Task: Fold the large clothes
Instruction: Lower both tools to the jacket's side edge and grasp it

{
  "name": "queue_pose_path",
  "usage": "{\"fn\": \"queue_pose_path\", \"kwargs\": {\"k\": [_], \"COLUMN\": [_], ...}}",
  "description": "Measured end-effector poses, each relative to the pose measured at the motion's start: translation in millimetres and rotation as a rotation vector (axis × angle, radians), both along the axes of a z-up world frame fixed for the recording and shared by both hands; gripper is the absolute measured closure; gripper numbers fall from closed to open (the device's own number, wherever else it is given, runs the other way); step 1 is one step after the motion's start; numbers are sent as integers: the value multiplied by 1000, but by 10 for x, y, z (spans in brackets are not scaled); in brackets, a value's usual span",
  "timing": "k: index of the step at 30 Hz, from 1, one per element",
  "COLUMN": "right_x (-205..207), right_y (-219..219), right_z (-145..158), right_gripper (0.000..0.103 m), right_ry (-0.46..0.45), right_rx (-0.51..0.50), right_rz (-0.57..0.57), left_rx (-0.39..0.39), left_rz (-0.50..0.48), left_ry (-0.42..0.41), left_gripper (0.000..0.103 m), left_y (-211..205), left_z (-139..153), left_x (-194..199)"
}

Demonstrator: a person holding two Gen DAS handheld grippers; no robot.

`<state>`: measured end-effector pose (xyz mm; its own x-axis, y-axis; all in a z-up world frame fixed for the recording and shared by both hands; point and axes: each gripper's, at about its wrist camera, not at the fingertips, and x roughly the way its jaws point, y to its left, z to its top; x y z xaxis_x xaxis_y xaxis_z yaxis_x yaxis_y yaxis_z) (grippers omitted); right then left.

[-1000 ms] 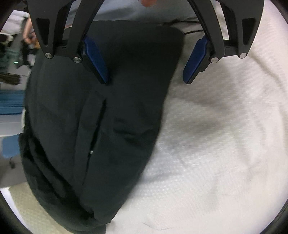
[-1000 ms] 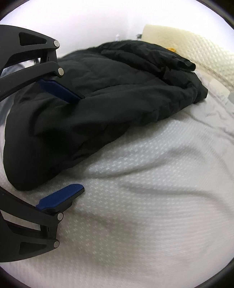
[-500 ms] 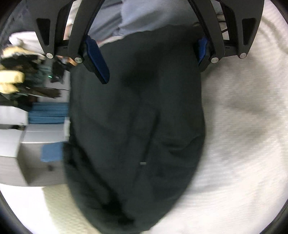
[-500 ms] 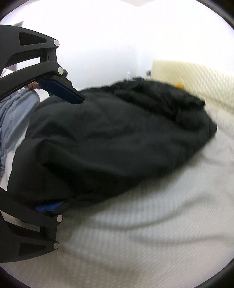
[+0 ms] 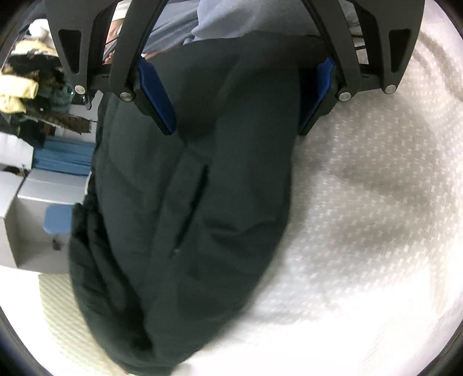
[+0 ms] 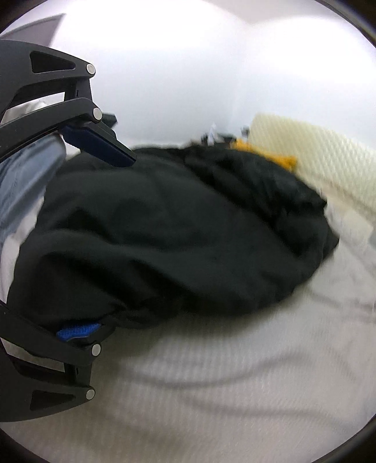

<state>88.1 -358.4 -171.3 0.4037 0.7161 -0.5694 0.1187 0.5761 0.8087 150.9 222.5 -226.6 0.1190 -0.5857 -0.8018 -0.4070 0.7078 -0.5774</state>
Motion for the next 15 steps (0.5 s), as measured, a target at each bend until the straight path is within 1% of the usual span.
{"fn": "queue_pose_path", "kwargs": {"k": [3, 5, 7, 8, 9, 10, 11, 12, 13, 14, 15], "right_x": [13, 41, 75, 86, 94, 98, 100, 109, 107, 107, 104], "right_y": [-14, 27, 74, 108, 137, 172, 214, 259, 300, 330, 360], "right_z": [-177, -266, -309, -307, -310, -305, -293, -273, -230, -186, -128], "right_gripper": [12, 11, 11, 11, 11, 11, 11, 11, 11, 12, 12], "right_ry": [97, 155, 171, 171, 166, 156, 141, 130, 104, 80, 47], "right_rx": [-51, -99, -129, -150, -162, -156, -133, -118, -99, -84, -65], "right_rz": [-2, 11, 23, 34, 45, 61, 85, 101, 125, 139, 154], "left_rx": [12, 3, -16, -31, -76, -125, -177, -177, -160, -166, -169], "left_rz": [-17, -47, -72, -85, -118, -154, -197, -209, -221, -249, -266], "left_ry": [35, 51, 50, 43, 27, 12, -21, -47, -83, -124, -144], "left_gripper": [20, 20, 20, 20, 20, 20, 20, 20, 20, 20, 20], "left_y": [-16, -28, -61, -81, -171, -238, -313, -403, -447, -496, -524], "left_z": [-74, -102, -133, -131, -148, -137, -88, -43, 42, 139, 186], "left_x": [21, 56, 71, 83, 91, 112, 131, 133, 121, 98, 85]}}
